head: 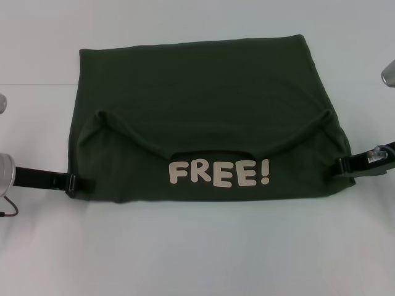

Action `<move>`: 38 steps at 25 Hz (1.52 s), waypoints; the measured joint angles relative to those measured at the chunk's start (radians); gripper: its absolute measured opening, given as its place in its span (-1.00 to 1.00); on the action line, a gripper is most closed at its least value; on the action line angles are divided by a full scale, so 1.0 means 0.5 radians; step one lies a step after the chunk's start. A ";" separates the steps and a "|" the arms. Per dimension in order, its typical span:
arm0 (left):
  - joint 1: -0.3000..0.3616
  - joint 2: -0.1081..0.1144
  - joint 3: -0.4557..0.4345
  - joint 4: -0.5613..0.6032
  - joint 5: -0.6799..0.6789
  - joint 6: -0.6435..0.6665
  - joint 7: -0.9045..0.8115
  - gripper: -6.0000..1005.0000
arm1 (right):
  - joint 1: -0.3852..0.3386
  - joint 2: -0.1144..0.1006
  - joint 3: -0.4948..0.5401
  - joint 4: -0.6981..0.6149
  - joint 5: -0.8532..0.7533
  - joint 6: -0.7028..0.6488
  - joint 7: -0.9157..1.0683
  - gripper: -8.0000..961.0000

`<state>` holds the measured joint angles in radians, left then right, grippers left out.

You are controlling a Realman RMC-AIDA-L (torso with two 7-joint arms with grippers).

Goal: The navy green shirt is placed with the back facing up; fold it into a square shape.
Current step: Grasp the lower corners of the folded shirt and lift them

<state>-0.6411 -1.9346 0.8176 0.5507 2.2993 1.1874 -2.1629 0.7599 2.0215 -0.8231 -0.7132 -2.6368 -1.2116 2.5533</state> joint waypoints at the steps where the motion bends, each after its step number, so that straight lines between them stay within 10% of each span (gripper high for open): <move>1: 0.000 0.000 0.000 0.000 0.000 0.001 -0.001 -0.89 | -0.001 -0.001 0.001 0.000 0.000 0.000 0.001 -0.26; 4: 0.000 0.001 0.000 0.000 0.000 0.003 -0.002 -0.89 | -0.007 -0.002 0.005 -0.003 0.000 0.000 -0.001 -0.73; 9: 0.000 0.003 0.002 0.000 0.001 0.016 -0.003 -0.89 | -0.012 -0.008 0.009 -0.006 0.008 -0.008 -0.012 -0.90; 38: -0.017 0.120 -0.139 0.218 0.383 0.872 -0.166 -0.89 | -0.026 -0.110 0.044 -0.016 0.106 -0.902 -0.341 -0.90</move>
<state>-0.6494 -1.8746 0.7482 0.6599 2.4910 1.6236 -2.2457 0.7469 1.9664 -0.8010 -0.7214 -2.5838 -1.6627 2.3827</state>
